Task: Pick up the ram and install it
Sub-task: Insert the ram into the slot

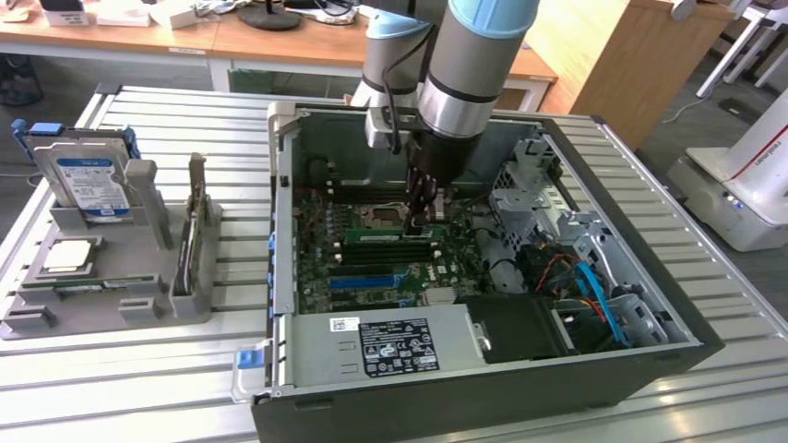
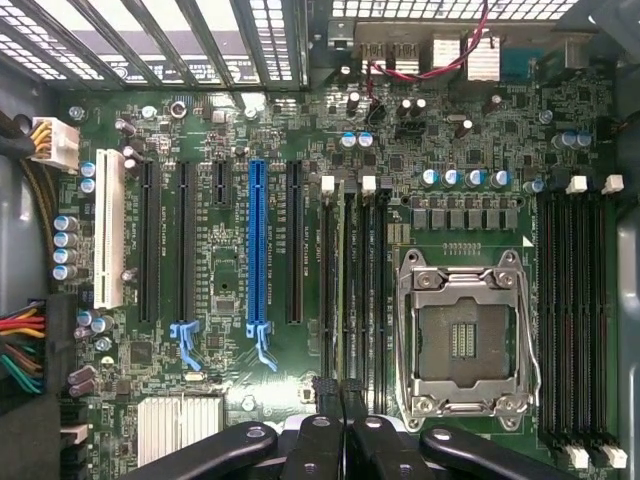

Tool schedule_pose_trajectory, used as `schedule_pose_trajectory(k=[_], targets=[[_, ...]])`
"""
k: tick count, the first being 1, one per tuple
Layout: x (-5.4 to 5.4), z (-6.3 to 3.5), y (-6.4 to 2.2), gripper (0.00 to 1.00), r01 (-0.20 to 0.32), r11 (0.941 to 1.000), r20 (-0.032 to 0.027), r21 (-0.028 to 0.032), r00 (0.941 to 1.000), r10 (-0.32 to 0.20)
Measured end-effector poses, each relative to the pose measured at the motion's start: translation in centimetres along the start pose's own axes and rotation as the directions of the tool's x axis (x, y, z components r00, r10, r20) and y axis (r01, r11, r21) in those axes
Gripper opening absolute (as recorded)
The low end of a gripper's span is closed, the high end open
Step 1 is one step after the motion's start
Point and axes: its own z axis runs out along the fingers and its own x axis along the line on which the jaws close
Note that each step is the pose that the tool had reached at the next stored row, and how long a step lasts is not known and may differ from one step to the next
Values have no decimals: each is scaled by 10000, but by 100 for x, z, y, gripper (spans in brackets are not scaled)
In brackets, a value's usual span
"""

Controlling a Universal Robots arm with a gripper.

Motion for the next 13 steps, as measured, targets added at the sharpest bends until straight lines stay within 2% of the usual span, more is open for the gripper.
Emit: schedule_pose_trajectory(k=[13], targets=[[2, 45, -1, 12, -2, 10000, 4, 8, 10000, 2]])
